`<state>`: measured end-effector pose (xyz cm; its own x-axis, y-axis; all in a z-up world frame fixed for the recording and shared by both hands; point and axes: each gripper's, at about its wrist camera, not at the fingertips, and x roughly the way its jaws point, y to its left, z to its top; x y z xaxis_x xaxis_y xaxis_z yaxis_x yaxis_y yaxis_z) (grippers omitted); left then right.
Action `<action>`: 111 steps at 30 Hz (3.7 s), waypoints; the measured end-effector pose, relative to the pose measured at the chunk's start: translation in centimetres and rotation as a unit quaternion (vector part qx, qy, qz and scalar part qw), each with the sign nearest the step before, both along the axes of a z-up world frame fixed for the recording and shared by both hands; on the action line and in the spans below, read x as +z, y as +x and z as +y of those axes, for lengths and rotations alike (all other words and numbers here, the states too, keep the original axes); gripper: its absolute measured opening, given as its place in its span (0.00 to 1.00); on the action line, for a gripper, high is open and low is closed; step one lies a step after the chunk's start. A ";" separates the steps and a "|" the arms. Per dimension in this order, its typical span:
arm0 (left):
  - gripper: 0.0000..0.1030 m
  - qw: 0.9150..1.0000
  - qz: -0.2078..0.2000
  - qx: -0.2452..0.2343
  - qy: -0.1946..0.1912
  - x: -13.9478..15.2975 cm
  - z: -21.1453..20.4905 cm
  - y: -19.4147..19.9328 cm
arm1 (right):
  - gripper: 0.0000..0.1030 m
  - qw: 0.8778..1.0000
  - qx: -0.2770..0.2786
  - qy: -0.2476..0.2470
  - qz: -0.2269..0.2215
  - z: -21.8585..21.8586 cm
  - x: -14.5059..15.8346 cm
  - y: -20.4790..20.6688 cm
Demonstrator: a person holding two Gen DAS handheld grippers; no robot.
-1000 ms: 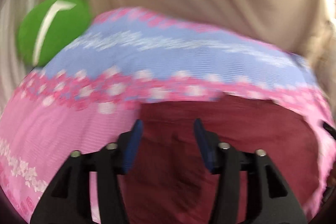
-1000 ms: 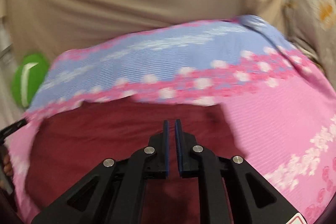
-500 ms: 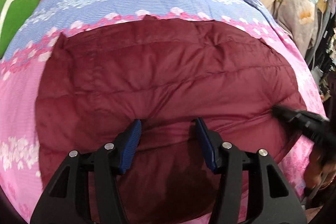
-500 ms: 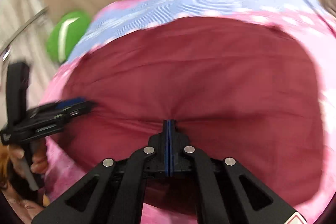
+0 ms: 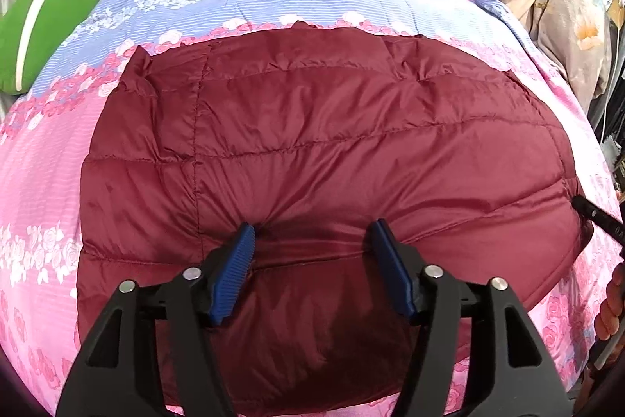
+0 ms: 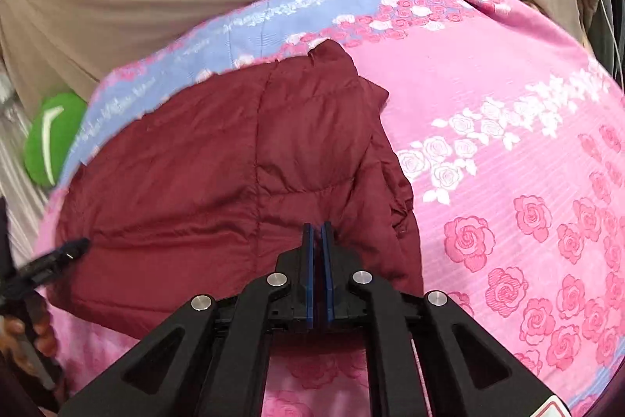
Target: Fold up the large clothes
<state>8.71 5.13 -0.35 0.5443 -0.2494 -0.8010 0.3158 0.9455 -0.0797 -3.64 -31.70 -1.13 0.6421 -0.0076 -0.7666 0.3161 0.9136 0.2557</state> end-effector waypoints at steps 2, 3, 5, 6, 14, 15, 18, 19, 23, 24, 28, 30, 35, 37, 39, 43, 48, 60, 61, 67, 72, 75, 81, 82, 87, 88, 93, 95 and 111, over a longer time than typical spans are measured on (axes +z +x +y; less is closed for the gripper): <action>0.63 1.000 -0.003 0.002 0.001 -0.1 0.0 -0.2 | 0.04 1.000 0.010 -0.012 0.015 0.1 -1.5 0.1; 0.64 1.000 -0.004 0.003 0.002 -0.2 -0.1 -0.3 | 0.04 1.000 0.009 -0.010 0.018 0.1 -1.8 0.1; 0.65 1.000 -0.006 0.006 0.005 -0.2 0.1 -0.5 | 0.04 1.000 0.000 -0.008 0.023 0.4 -1.1 0.2; 0.65 1.000 -0.006 0.007 0.001 -0.1 0.2 -0.6 | 0.06 1.000 -0.006 -0.007 0.022 0.4 -0.6 -0.1; 0.69 0.995 -0.005 0.066 -0.078 2.6 5.8 -0.9 | 0.12 0.994 0.089 -0.018 -0.054 6.6 6.4 3.2; 0.69 0.993 -0.009 0.082 -0.082 2.9 6.8 -0.7 | 0.12 0.993 0.105 -0.019 -0.056 7.7 6.8 4.2; 0.70 0.989 -0.018 0.114 -0.094 3.5 9.3 -0.5 | 0.12 0.987 0.150 -0.020 -0.056 11.1 7.0 8.1; 0.70 0.988 -0.020 0.123 -0.094 3.6 9.9 -0.5 | 0.12 0.986 0.159 -0.021 -0.052 11.8 6.9 9.1; 0.71 0.983 -0.011 0.156 -0.101 2.9 12.5 0.2 | 0.12 0.980 0.197 -0.011 -0.019 15.4 5.1 14.6; 0.72 0.982 -0.007 0.159 -0.104 2.6 12.9 0.4 | 0.12 0.979 0.201 -0.016 -0.008 16.3 4.4 15.8; 0.80 0.977 0.006 0.179 -0.112 1.4 14.5 1.1 | 0.12 0.977 0.213 -0.011 0.028 18.3 2.1 18.7; 0.82 0.976 0.015 0.182 -0.122 0.9 15.1 1.5 | 0.12 0.976 0.211 -0.019 0.044 19.0 0.7 19.8; 0.82 0.970 0.061 0.171 -0.159 -1.3 15.3 2.9 | 0.10 0.976 0.212 -0.023 0.050 19.5 -1.3 20.7; 0.83 0.968 0.075 0.162 -0.174 -2.0 15.1 3.2 | 0.10 0.975 0.215 -0.028 0.046 19.6 -1.5 20.8; 0.81 0.972 0.066 0.153 -0.165 -1.9 14.5 3.4 | 0.10 0.975 0.217 -0.038 0.039 19.8 -1.6 20.6; 0.50 0.972 0.077 0.130 -0.180 -1.8 13.5 3.5 | 0.10 0.974 0.219 -0.048 0.032 20.1 -1.7 20.6; 0.11 0.978 0.055 0.110 -0.171 0.0 12.6 3.3 | 0.11 0.979 0.198 -0.001 0.041 18.5 -0.8 20.3; 0.07 0.979 -0.020 0.053 -0.198 6.9 10.1 0.4 | 0.14 0.965 0.251 0.036 0.065 17.0 0.3 11.0; 0.07 0.979 -0.025 0.047 -0.197 7.4 9.5 0.3 | 0.14 0.966 0.249 0.036 0.065 17.2 -0.2 11.0; 0.07 0.981 -0.058 0.023 -0.184 9.5 6.2 -0.7 | 0.11 0.962 0.264 0.056 0.048 17.5 -1.4 12.6; 0.07 0.980 -0.071 -0.010 -0.186 10.5 3.3 -1.0 | 0.08 0.959 0.271 0.067 0.043 18.4 -1.8 13.7; 0.07 0.980 -0.076 -0.022 -0.183 10.9 1.7 -1.1 | 0.07 0.959 0.266 0.094 0.041 17.8 -1.8 13.8; 0.07 0.980 -0.079 -0.025 -0.178 11.6 0.9 -1.5 | 0.10 0.970 0.213 0.115 -0.017 11.5 3.5 12.8; 0.07 0.980 -0.080 -0.024 -0.180 11.6 0.9 -1.6 | 0.10 0.971 0.210 0.113 -0.012 10.9 3.8 13.7; 0.07 0.979 -0.082 -0.031 -0.182 11.9 0.2 -1.7 | 0.08 0.966 0.204 0.145 0.065 10.1 0.1 21.1; 0.07 0.980 -0.083 -0.034 -0.179 12.0 -0.1 -1.8 | 0.05 0.964 0.208 0.145 0.074 10.6 -0.6 22.2; 0.07 0.982 -0.083 -0.048 -0.164 11.8 -1.4 -1.3 | 0.00 0.950 0.223 0.200 0.090 13.7 -2.4 25.7; 0.07 0.982 -0.079 -0.052 -0.161 11.5 -2.1 -0.8 | 0.00 0.944 0.221 0.228 0.087 13.7 -2.7 26.4; 0.07 0.979 -0.063 -0.125 -0.151 11.6 -9.2 -0.7 | 0.04 0.969 0.165 0.181 0.038 2.6 -0.4 9.2</action>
